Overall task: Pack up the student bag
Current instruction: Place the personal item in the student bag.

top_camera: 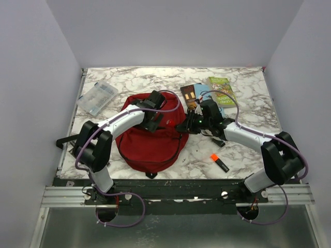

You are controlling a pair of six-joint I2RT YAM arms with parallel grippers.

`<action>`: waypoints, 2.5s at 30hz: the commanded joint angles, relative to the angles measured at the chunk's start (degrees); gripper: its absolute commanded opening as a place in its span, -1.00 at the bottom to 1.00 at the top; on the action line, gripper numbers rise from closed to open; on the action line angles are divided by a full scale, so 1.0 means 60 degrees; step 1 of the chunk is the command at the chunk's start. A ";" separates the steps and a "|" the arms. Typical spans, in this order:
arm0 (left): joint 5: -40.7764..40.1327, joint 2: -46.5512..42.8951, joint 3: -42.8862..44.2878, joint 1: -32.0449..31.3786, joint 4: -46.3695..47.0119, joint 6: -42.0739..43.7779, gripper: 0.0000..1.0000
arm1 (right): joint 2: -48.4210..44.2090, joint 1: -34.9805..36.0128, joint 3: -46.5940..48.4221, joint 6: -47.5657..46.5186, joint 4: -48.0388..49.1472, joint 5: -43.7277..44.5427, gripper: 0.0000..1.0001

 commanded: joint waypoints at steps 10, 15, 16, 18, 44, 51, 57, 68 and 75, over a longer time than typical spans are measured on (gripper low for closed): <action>0.0186 -0.0663 0.0644 -0.0181 -0.0007 -0.0408 -0.53 | 0.0724 0.1266 0.0749 0.0591 0.0193 0.0990 -0.99; 0.1516 -0.1025 0.0508 -0.0181 -0.0029 -0.0563 -0.77 | 0.1168 0.1725 0.1262 0.1048 0.0369 0.1275 -0.99; 0.1633 -0.1100 0.0527 -0.0181 -0.0047 -0.0589 -0.81 | 0.1314 0.1815 0.1344 0.1170 0.0434 0.1288 -0.99; 0.1777 -0.1225 0.0549 -0.0181 -0.0072 -0.0618 -1.00 | 0.1650 0.2005 0.1596 0.1487 0.0563 0.1264 -0.99; 0.2297 -0.1665 0.0836 0.0099 -0.0563 -0.1318 -1.00 | 0.4484 0.2501 0.3207 0.4594 0.3780 0.2298 -0.24; 0.2223 -0.1436 0.0865 0.0190 -0.0578 -0.1304 -1.00 | 0.3688 0.2480 0.2492 0.2647 0.3027 0.1832 0.44; 0.2272 -0.1216 0.0896 0.0469 -0.0574 -0.1350 -1.00 | 0.2103 0.2473 0.1658 0.0678 0.1250 0.1972 0.40; 0.2230 -0.0673 0.0975 0.0551 -0.0607 -0.1354 -1.00 | -0.1869 0.2292 0.0148 -0.0602 -0.4436 0.6240 0.83; 0.2258 -0.0521 0.1092 0.0551 -0.0677 -0.1321 -1.00 | -0.3309 0.1113 -0.1232 0.2221 -0.7325 0.7475 1.00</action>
